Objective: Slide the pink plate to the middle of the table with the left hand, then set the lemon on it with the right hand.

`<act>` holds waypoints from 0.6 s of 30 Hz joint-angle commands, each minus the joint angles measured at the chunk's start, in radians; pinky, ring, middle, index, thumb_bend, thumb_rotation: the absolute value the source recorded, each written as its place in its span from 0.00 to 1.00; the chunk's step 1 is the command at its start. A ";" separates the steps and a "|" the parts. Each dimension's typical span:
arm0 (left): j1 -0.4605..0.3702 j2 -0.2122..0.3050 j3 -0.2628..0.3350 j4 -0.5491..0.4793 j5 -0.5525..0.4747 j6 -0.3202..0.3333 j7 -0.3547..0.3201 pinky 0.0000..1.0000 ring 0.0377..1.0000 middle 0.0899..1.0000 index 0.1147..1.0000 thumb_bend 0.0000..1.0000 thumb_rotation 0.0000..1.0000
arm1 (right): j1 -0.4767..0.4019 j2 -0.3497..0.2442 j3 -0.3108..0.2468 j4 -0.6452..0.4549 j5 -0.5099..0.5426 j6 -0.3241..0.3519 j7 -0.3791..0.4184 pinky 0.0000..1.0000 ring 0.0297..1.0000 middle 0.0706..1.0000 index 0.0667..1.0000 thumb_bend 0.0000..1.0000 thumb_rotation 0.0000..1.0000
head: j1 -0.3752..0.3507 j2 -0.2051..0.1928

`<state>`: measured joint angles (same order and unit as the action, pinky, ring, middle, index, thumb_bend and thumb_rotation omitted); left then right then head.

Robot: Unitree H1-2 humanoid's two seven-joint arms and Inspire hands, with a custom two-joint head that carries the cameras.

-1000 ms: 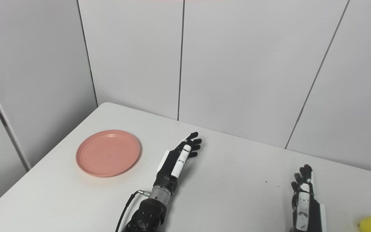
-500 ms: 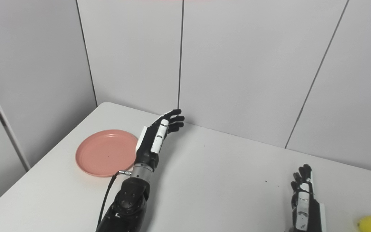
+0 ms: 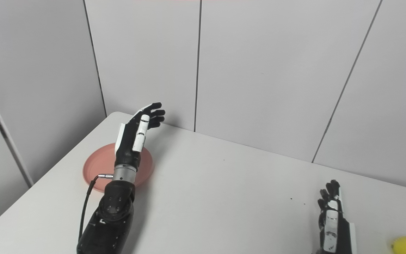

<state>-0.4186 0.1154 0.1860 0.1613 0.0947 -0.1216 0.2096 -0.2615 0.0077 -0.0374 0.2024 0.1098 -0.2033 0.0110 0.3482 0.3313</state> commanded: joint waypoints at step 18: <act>0.000 0.148 0.100 -0.049 -0.008 0.035 0.019 0.72 0.72 0.71 0.68 0.46 1.00 | 0.014 -0.004 -0.008 0.028 0.010 -0.007 0.011 0.98 0.97 0.97 0.97 0.63 1.00 | 0.004 0.001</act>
<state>-0.3994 0.2379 0.2769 0.1462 0.0850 -0.0888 0.2127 -0.2622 0.0080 -0.0389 0.2037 0.1136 -0.2033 0.0146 0.3513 0.3313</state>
